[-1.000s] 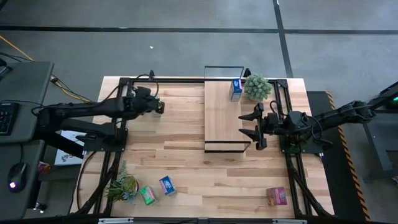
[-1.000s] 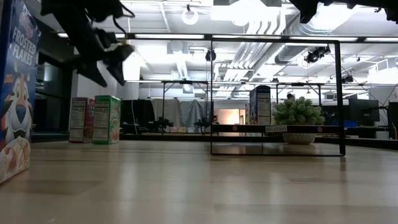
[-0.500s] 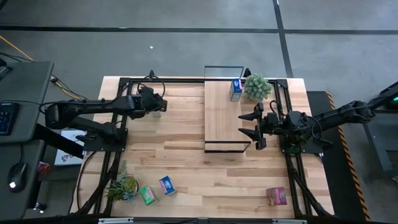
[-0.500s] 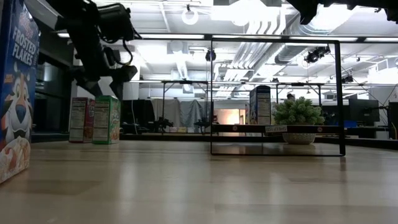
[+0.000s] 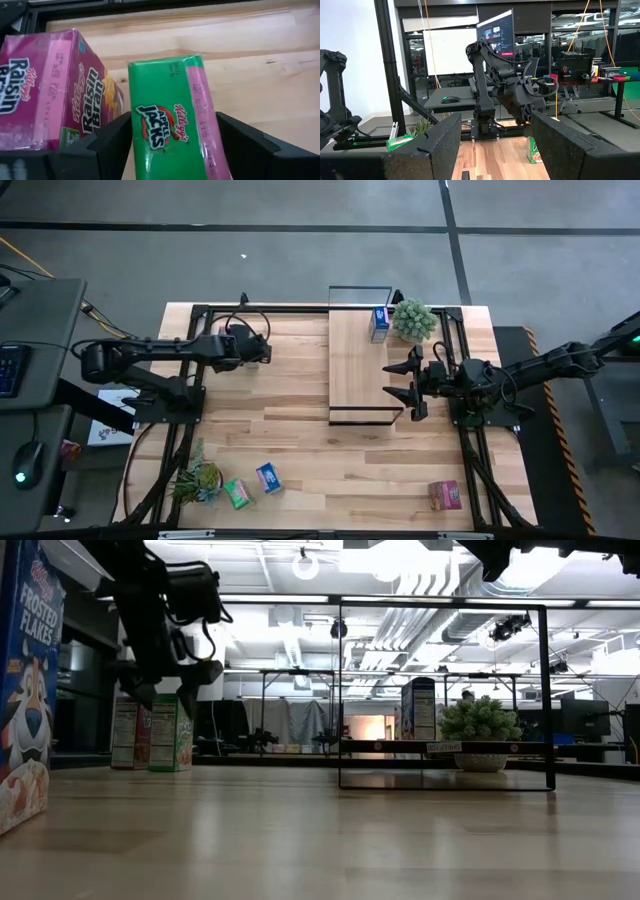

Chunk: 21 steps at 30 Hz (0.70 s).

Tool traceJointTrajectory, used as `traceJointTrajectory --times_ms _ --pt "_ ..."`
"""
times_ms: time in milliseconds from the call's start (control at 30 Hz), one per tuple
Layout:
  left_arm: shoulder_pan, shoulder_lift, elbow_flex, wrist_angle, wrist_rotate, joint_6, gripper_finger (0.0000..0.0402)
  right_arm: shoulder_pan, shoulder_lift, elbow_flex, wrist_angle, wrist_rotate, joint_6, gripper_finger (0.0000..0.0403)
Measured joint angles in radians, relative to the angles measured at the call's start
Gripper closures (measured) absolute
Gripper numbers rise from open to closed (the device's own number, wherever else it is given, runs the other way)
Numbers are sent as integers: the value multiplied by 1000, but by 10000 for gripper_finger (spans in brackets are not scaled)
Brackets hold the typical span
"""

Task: Stack cereal on shelf
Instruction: Put the top green cereal box on the shelf

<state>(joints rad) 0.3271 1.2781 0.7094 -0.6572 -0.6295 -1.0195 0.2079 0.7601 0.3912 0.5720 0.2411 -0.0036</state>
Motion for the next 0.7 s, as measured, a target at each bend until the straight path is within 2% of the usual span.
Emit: traceJointTrajectory --times_ms 233,533,700 --pt "0 9 0 -1 3 -17 156 0 0 0 0 2 0 169" --pt "0 8 0 0 6 -14 251 0 0 0 0 1 0 169" --pt "0 -20 25 2 92 66 277 0 0 0 0 1 -1 169"
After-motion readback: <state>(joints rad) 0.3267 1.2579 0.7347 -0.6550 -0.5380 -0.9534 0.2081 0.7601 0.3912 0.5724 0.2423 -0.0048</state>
